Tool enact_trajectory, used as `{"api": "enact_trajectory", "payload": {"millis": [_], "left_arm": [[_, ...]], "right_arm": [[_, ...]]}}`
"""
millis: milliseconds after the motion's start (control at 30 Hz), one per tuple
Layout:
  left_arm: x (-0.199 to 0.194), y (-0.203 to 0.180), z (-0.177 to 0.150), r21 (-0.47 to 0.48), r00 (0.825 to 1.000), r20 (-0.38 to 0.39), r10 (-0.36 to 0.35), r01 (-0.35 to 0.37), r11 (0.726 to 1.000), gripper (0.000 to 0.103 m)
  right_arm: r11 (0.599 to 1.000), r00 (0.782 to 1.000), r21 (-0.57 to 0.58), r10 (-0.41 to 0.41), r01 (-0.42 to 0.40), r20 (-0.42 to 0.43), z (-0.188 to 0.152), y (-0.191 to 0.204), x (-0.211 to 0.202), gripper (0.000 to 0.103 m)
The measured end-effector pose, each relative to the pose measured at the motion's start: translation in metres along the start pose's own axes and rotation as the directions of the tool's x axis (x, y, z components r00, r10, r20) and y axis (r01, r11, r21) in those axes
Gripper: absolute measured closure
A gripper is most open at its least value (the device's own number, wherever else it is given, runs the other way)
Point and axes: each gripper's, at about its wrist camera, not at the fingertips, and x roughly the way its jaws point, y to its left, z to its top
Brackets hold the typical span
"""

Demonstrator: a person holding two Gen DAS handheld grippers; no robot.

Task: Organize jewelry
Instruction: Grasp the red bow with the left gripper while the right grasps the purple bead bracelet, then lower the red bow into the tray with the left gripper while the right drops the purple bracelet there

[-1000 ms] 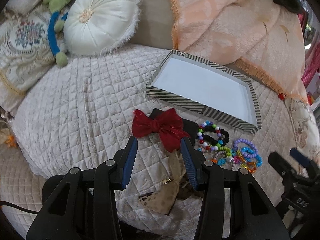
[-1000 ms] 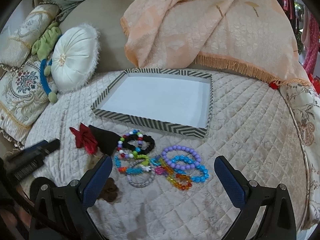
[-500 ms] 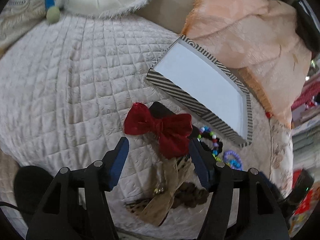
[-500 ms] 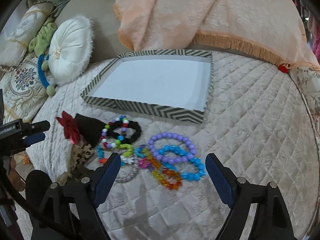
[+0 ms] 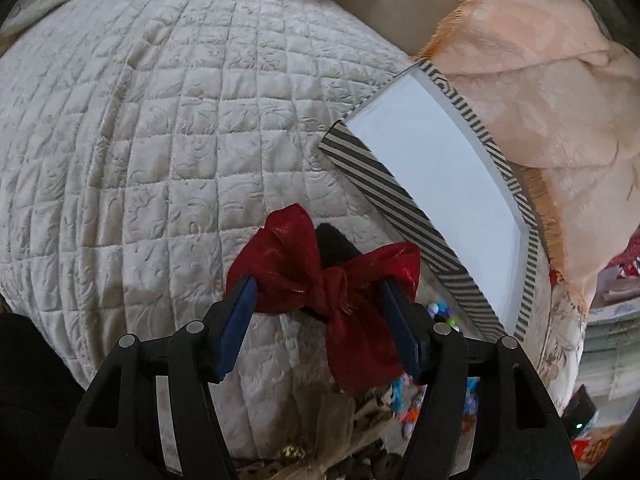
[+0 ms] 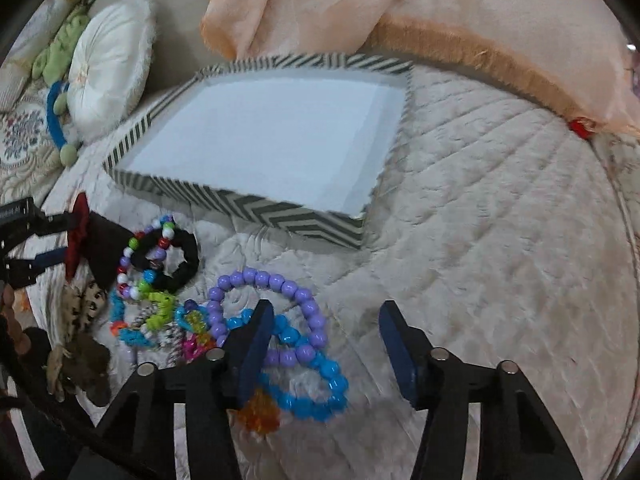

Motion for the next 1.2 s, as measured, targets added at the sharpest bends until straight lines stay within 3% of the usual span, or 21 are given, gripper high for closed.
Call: {"api": "enact_trajectory", "payload": {"millis": [33, 100, 200, 333, 433, 767, 1000, 1200], "left_arm": [[0.003, 0.001, 0.002, -0.009, 1.000, -0.002, -0.002, 0.002, 1.000, 0.039], [0.006, 0.002, 0.002, -0.017, 1.000, -0.001, 0.003, -0.003, 1.000, 0.040], [0.005, 0.000, -0.002, 0.015, 1.000, 0.007, -0.006, 0.006, 1.000, 0.061], [-0.004, -0.001, -0.002, 0.041, 0.999, 0.028, -0.022, 0.021, 0.999, 0.078], [-0.020, -0.001, -0.001, 0.055, 0.998, 0.051, -0.048, 0.046, 0.997, 0.083], [-0.077, -0.011, -0.003, 0.134, 0.985, 0.140, -0.101, 0.082, 0.988, 0.084], [-0.088, -0.026, -0.004, 0.177, 0.981, 0.159, -0.113, 0.085, 0.981, 0.084], [-0.086, -0.058, 0.004, 0.252, 0.978, 0.175, -0.111, 0.064, 0.966, 0.084]], "right_arm": [[1.000, 1.000, -0.014, -0.001, 0.001, 0.014, 0.002, 0.001, 0.001, 0.054], [0.999, 1.000, -0.042, -0.007, 0.007, 0.013, 0.006, 0.002, 0.005, 0.071], [0.998, 1.000, -0.063, 0.004, -0.004, 0.011, 0.008, 0.002, 0.006, 0.085], [0.999, 0.999, -0.036, 0.034, -0.034, 0.023, 0.005, -0.003, 0.000, 0.089], [0.996, 0.995, 0.006, 0.090, -0.091, 0.053, 0.004, -0.008, -0.014, 0.094], [0.994, 0.985, -0.016, 0.106, -0.105, 0.137, 0.009, 0.001, -0.058, 0.094], [0.992, 0.976, -0.013, 0.123, -0.123, 0.180, 0.017, 0.001, -0.079, 0.094], [0.993, 0.964, -0.032, 0.119, -0.115, 0.239, 0.044, 0.005, -0.101, 0.094]]}}
